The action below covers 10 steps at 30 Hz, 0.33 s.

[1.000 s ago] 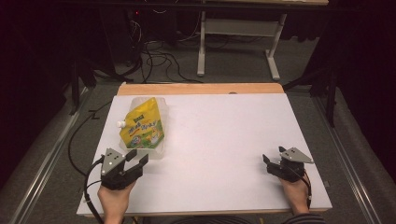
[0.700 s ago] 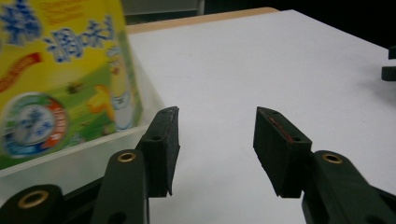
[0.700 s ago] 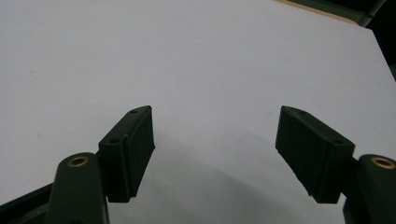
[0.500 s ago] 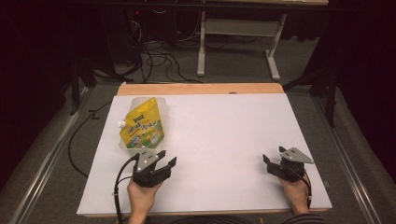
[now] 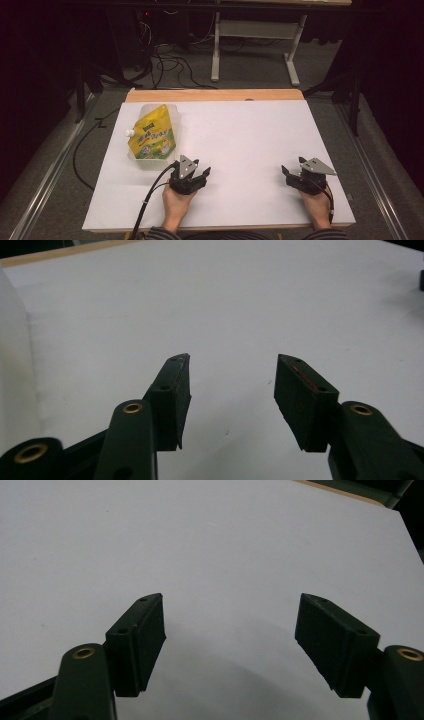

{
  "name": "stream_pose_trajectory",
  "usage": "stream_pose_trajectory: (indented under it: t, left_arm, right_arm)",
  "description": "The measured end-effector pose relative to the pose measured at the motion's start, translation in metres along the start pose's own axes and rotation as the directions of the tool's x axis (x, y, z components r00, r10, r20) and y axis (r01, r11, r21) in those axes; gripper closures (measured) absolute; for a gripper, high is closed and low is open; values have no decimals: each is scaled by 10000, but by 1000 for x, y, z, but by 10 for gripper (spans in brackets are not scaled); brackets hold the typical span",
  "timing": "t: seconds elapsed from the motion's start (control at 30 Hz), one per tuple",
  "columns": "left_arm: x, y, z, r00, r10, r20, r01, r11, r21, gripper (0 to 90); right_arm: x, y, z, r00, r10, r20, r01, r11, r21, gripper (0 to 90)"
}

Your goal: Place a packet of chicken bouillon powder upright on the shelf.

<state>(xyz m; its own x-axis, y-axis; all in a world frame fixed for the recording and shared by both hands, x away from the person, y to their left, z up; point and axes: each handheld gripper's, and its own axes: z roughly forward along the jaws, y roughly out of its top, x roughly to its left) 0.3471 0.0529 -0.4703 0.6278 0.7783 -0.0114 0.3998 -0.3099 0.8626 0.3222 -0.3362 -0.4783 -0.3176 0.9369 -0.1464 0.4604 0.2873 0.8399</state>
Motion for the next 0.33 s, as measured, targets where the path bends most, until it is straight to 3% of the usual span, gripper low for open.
stream_pose_trajectory:
  t: [0.2,0.33]
  left_arm:
    - [-1,-5,14,9990,191,-414,-164,9978,635,471]
    - [3,-6,15,9989,-183,-433,215,9971,737,443]
  right_arm:
    - [0,0,0,10000,34,-16,-34,10000,19,287]
    - [0,0,0,10000,-42,-84,42,10000,-16,287]
